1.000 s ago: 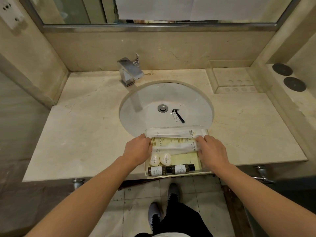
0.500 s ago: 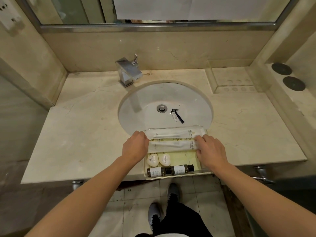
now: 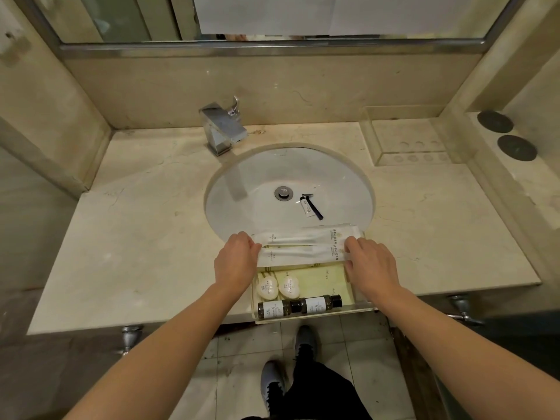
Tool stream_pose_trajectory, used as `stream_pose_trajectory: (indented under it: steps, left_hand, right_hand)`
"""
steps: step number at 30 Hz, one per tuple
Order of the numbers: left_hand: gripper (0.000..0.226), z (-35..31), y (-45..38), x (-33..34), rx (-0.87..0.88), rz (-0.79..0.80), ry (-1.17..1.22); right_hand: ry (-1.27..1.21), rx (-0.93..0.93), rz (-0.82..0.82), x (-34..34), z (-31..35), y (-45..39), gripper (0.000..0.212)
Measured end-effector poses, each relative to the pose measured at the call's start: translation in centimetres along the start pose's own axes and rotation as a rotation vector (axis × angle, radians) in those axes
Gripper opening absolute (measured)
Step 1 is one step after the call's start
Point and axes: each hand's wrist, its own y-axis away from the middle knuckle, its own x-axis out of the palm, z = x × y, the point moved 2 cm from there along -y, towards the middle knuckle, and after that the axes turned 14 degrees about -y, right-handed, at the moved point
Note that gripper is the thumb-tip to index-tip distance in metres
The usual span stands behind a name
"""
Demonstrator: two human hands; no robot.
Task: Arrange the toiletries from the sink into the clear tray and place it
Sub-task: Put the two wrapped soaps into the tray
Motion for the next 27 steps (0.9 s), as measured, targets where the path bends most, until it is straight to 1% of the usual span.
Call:
stream_pose_trajectory:
  steps: [3, 5, 6, 8, 10, 11, 12, 14, 16, 19, 24, 27]
  left_hand:
    - [0.017, -0.1, 0.0, -0.1, -0.009, -0.016, 0.019]
    - [0.017, -0.1, 0.3, -0.4, 0.036, -0.063, -0.004]
    - [0.019, -0.1, 0.5, -0.5, 0.112, -0.119, -0.045]
    - [0.032, -0.2, 0.7, -0.4, 0.35, -0.203, -0.169]
    - [0.05, -0.1, 0.7, -0.1, 0.575, -0.168, -0.29]
    - [0.055, -0.1, 0.7, -0.1, 0.64, -0.124, -0.336]
    - [0.058, -0.1, 0.6, -0.1, 0.683, -0.081, -0.37]
    - [0.054, -0.2, 0.3, -0.1, 0.742, -0.055, -0.412]
    - [0.042, -0.5, 0.1, -0.1, 0.764, -0.071, -0.428]
    - [0.029, -0.7, -0.1, -0.2, 0.731, -0.082, -0.392]
    - [0.026, -1.2, -0.2, -0.6, 0.689, -0.113, -0.354]
    - [0.031, -1.4, -0.1, -0.5, 0.662, -0.088, -0.355]
  right_hand:
    - [-0.019, 0.002, -0.013, -0.1, 0.0, -0.2, 0.021]
    - [-0.028, 0.0, -0.016, -0.2, 0.1, -0.2, 0.021]
    - [-0.031, 0.0, -0.013, -0.3, 0.1, -0.2, 0.02]
    - [-0.031, 0.004, 0.001, -0.3, 0.1, -0.2, 0.019]
    - [-0.03, 0.013, 0.014, -0.3, 0.1, -0.1, 0.017]
    - [-0.032, 0.017, 0.017, -0.4, 0.1, -0.1, 0.016]
    - [-0.036, 0.02, 0.02, -0.4, 0.2, 0.0, 0.016]
    - [-0.046, 0.025, 0.025, -0.5, 0.2, 0.0, 0.015]
    - [-0.038, 0.036, 0.04, -0.6, 0.3, 0.0, 0.015]
    - [-0.029, 0.054, 0.046, -0.7, 0.4, -0.2, 0.014]
    - [-0.027, 0.061, 0.029, -0.7, 0.2, -0.3, 0.012]
    - [-0.032, 0.058, 0.014, -0.6, 0.1, -0.4, 0.013]
